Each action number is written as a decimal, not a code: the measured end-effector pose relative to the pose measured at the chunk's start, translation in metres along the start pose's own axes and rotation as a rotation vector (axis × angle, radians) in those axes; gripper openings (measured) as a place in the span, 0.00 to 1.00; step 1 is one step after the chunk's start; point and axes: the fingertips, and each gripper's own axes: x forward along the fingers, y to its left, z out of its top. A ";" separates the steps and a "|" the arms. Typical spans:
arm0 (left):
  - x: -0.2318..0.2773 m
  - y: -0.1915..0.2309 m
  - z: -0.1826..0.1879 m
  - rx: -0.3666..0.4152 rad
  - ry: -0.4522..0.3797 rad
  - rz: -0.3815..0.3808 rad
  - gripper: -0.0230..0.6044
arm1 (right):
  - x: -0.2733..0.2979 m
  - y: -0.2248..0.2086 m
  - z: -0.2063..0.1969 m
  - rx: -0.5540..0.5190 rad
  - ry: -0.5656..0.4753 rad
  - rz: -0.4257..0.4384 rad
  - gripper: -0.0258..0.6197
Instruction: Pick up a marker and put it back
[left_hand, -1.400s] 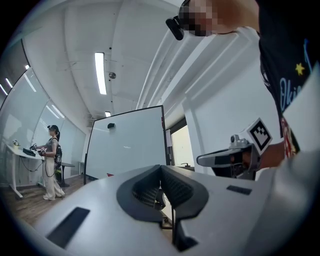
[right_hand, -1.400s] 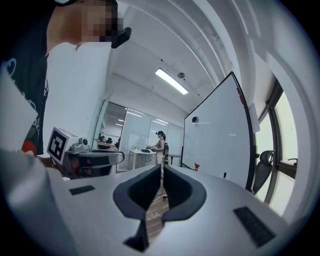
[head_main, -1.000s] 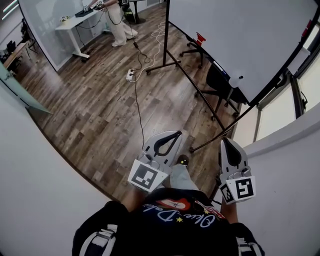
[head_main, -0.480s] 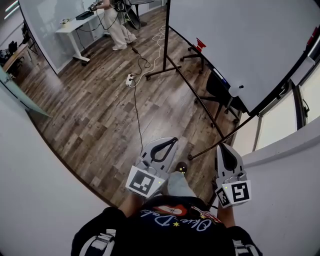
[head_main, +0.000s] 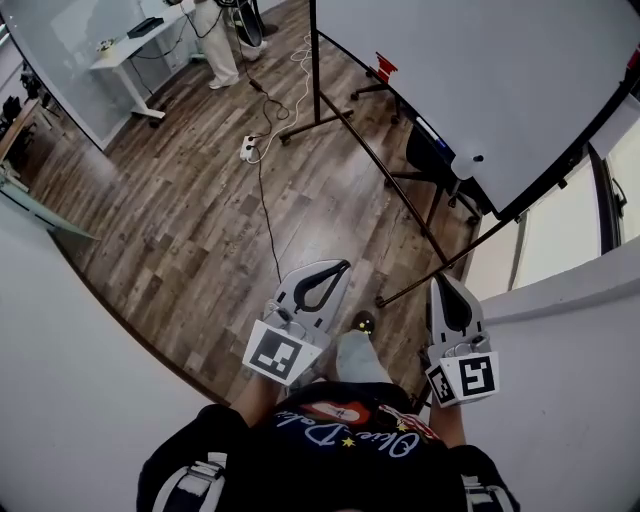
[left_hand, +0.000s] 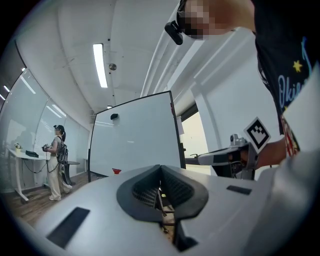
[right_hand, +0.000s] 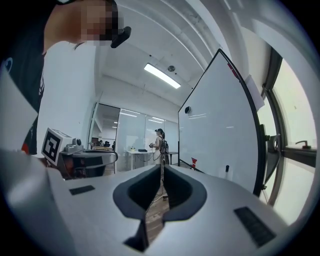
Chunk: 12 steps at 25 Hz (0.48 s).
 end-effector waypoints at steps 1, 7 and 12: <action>0.006 0.002 0.000 0.003 0.001 -0.004 0.04 | 0.003 -0.006 0.000 0.002 -0.001 -0.008 0.04; 0.045 0.017 -0.002 0.034 0.013 -0.026 0.04 | 0.024 -0.044 -0.009 0.034 0.000 -0.054 0.04; 0.070 0.034 -0.004 0.044 0.021 -0.018 0.04 | 0.048 -0.067 -0.012 0.041 -0.006 -0.059 0.04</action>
